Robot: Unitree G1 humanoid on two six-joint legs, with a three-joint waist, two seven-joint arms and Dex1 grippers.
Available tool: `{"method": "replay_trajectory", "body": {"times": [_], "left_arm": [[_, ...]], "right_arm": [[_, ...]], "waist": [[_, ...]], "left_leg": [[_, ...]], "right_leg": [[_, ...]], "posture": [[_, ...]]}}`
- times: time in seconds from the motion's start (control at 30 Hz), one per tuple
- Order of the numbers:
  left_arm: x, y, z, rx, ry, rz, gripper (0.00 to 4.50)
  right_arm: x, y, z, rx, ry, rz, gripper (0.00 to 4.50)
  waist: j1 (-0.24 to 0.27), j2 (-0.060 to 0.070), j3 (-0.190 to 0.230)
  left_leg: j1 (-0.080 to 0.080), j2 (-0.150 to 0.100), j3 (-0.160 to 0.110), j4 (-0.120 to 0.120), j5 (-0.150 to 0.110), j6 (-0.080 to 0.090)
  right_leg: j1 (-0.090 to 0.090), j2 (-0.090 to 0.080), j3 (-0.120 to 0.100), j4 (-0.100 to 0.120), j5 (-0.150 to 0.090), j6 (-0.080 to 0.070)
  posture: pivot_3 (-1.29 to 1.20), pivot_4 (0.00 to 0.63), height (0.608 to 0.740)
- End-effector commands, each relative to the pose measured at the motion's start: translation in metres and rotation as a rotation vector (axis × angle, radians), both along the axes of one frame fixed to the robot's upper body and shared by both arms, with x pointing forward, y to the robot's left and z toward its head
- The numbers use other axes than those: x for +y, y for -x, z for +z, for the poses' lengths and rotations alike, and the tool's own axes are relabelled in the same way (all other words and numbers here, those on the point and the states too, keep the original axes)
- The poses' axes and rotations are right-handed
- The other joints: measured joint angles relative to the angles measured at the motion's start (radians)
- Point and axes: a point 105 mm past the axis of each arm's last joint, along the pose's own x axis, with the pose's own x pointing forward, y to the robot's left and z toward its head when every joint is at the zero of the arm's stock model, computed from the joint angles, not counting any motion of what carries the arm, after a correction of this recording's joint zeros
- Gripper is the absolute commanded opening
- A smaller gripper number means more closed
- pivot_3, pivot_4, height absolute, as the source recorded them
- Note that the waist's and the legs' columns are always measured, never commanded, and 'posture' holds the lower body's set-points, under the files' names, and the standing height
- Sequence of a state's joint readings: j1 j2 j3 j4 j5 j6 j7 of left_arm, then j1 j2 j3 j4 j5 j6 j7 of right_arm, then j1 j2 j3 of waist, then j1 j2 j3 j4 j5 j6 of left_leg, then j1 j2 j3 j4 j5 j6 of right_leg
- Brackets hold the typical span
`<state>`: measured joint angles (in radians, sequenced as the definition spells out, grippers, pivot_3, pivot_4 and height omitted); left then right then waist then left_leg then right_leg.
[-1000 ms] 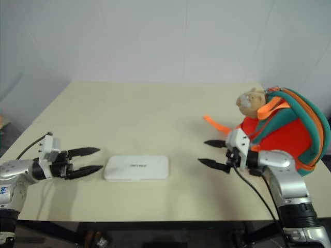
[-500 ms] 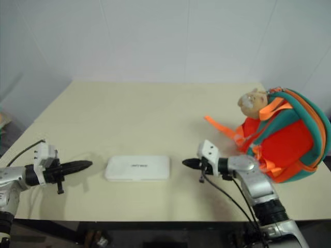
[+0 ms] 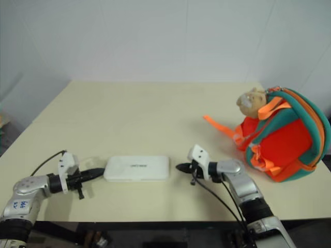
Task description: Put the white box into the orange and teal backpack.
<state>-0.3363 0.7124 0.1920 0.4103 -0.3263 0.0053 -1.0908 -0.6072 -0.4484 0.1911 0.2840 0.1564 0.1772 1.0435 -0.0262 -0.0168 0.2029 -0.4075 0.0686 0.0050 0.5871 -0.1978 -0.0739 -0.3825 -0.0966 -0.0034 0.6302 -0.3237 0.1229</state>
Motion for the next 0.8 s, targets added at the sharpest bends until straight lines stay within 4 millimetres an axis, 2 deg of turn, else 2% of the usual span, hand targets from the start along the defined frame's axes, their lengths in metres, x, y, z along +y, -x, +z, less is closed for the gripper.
{"method": "replay_trajectory", "body": {"times": [0.03,0.37,0.8], "left_arm": [[-0.009,-0.001,0.004,-0.019,0.005,-0.024,0.02],[-0.024,-0.006,0.011,-0.031,0.031,-0.077,0.02],[-0.069,-0.012,0.000,-0.011,0.084,-0.196,0.02]], "right_arm": [[0.009,0.000,0.008,-0.031,-0.013,0.016,0.00],[0.011,0.002,0.006,-0.022,-0.018,0.015,0.00],[-0.035,0.005,0.012,-0.024,0.064,-0.048,0.00]], "waist": [[0.000,0.000,0.000],[0.000,0.000,0.000],[0.002,0.000,0.000]], "left_leg": [[0.000,0.000,0.000,0.000,0.000,0.000],[0.000,0.000,0.002,0.002,-0.001,0.001],[0.000,0.000,0.004,0.004,-0.003,0.002]], "right_leg": [[0.000,0.000,0.000,0.000,0.000,0.000],[0.000,0.000,0.002,0.000,0.000,0.001],[0.000,0.000,0.005,-0.001,0.001,0.002]], "posture": [[0.00,0.150,0.740],[0.00,0.150,0.740],[0.00,0.150,0.740]]}}
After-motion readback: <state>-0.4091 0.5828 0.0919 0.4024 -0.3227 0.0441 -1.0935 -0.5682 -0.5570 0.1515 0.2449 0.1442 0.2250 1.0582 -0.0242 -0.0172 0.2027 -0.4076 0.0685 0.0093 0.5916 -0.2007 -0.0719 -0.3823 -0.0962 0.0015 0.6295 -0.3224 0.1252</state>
